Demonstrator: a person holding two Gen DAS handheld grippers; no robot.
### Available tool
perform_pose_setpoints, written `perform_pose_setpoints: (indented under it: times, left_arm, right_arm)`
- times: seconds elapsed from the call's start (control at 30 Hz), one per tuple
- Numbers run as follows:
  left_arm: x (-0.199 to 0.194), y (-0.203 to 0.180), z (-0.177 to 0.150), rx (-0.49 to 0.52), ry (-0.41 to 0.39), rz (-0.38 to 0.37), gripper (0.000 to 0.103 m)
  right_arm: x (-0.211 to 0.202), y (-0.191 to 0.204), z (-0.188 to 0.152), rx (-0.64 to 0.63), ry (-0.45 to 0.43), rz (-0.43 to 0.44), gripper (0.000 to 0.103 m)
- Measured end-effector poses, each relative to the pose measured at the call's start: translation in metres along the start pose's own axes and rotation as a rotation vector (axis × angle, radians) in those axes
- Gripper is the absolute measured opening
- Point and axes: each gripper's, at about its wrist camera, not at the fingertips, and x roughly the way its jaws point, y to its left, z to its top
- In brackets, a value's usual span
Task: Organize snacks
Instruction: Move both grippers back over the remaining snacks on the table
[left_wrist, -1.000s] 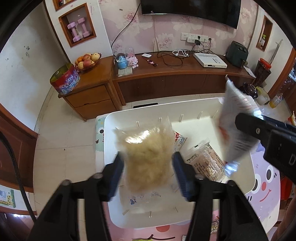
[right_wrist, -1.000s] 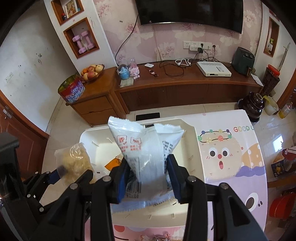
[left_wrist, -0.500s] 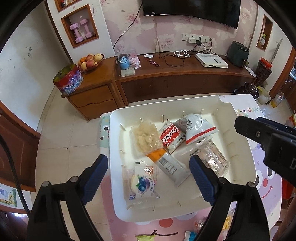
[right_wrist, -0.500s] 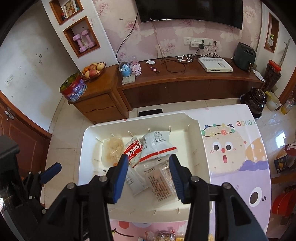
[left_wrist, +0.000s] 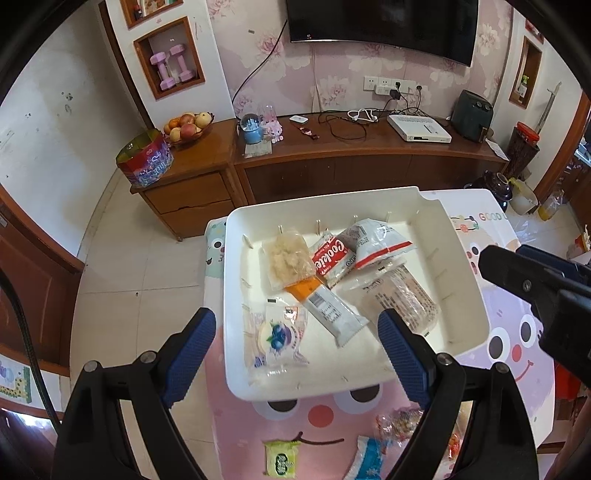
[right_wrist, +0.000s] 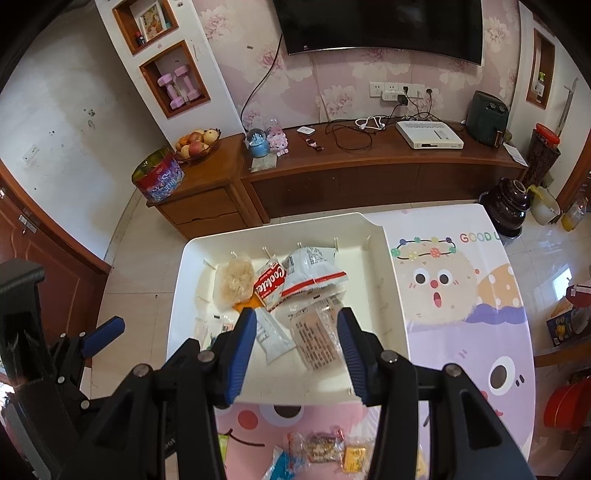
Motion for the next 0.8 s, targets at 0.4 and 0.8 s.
perform_pose_setpoints:
  times: [0.4,0.8]
  left_arm:
    - [-0.05,-0.028,-0.044,-0.017,-0.029,-0.013,0.089]
    - [-0.072,-0.073,-0.116,0.03,0.01,-0.068,0.089]
  right_arm:
    - [-0.05,-0.026,-0.051,-0.015,-0.018,0.026,0.046]
    - [-0.088,-0.081,-0.126,-0.038,0.015,0.016,0.046]
